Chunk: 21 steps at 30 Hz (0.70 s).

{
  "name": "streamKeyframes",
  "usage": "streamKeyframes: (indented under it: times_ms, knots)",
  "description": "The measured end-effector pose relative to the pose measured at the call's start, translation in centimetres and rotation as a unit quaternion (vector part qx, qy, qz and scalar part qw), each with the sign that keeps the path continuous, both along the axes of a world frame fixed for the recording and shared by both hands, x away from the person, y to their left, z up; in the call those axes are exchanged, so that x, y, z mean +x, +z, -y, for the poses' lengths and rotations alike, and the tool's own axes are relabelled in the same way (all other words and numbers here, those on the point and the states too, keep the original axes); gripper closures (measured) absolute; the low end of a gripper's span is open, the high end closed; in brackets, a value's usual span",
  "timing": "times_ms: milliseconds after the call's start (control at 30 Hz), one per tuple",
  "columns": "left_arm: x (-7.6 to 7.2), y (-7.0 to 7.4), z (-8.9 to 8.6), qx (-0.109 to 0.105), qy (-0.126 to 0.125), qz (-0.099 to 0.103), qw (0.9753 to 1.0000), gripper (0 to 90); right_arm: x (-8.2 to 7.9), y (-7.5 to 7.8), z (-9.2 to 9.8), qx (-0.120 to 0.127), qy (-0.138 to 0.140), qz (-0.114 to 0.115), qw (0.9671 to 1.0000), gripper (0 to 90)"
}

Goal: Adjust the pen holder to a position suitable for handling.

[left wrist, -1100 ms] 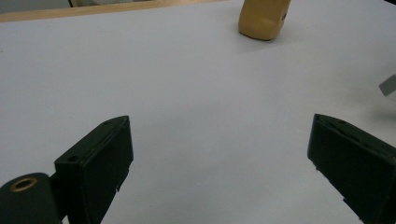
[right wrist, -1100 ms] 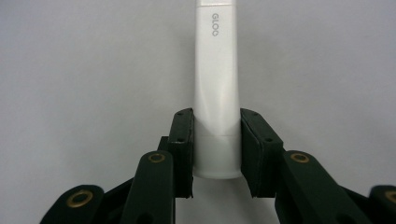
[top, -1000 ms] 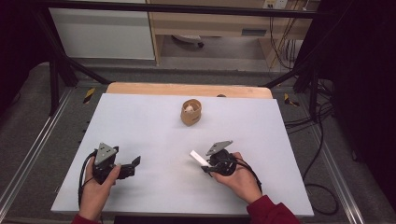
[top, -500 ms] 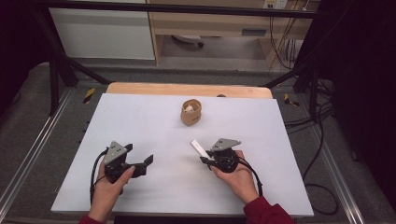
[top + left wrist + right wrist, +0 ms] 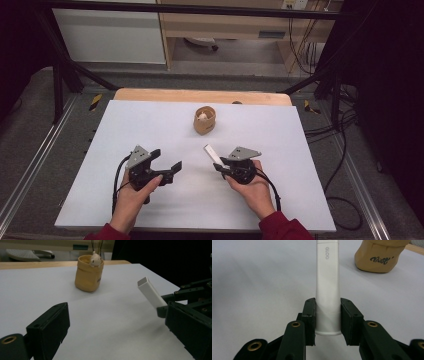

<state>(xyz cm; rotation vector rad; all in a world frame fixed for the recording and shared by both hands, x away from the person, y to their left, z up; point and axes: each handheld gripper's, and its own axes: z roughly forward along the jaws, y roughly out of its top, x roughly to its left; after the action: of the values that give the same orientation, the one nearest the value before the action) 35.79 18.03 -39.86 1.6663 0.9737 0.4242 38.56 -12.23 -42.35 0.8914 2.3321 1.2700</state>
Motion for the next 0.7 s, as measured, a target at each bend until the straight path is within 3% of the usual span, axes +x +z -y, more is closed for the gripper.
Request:
streamKeyframes:
  times_ms: [267, 400, 700]
  knots:
    - [1.3, 1.0, 2.4, -0.012, -0.019, 0.013, 0.9997, 5.5, -0.1, 0.7, -0.3, 0.018, -0.007, 0.023, 0.9995, 67.4]
    - [1.6, 1.3, 3.4, -0.032, -0.027, 0.012, 0.9991, 5.4, -0.1, 0.9, -0.4, 0.025, -0.007, 0.031, 0.9992, 67.4]
    - [2.1, 2.3, 4.3, -0.052, -0.035, 0.025, 0.9977, 4.5, -0.4, 1.3, -0.7, 0.031, -0.005, 0.047, 0.9984, 67.4]
